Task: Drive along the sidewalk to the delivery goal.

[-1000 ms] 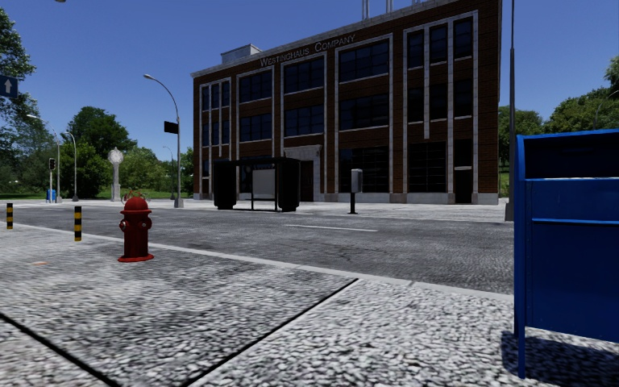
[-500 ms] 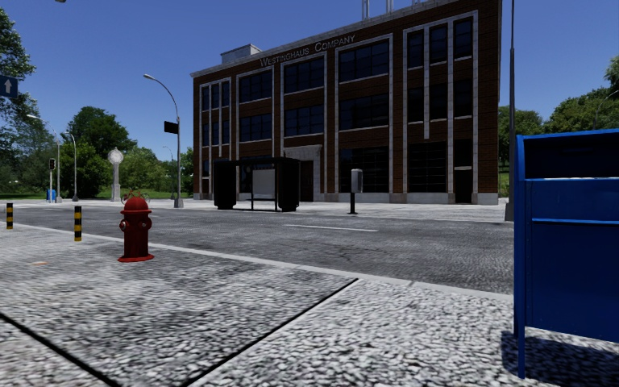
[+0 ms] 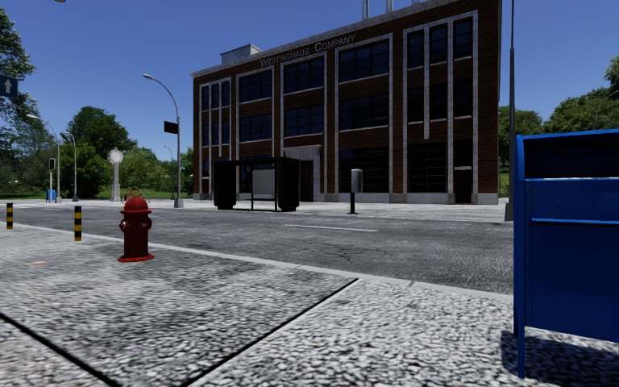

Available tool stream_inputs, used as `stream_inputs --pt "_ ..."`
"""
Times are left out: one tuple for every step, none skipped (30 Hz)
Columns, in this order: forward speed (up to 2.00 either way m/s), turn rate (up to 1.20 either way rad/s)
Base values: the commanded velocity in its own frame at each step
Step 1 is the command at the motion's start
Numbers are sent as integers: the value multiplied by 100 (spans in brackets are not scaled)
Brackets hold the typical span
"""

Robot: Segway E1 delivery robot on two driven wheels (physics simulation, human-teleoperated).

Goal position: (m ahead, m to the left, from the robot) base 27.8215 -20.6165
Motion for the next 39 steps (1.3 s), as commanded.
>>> stream_inputs --pt "12 14" --pt "38 19" --pt "38 19" --pt "59 25" --pt "91 32" --pt "103 36" --pt "106 39" --pt "106 39" --pt "107 41" --pt "108 42" --pt "108 45" --pt "108 45" --pt "108 46" --pt "108 47" --pt "108 48" --pt "108 49" --pt "108 49" --pt "108 50" --pt "108 53" --pt "108 56" --pt "108 62" --pt "108 62" --pt "108 66" --pt "108 68" --pt "108 68" --pt "108 68" --pt "108 70" --pt "108 75" --pt "108 77" --pt "108 78" --pt "108 78" --pt "108 78" --pt "108 78" --pt "108 78" --pt "108 78" --pt "108 78" --pt "108 78" --pt "108 78" --pt "108 78"
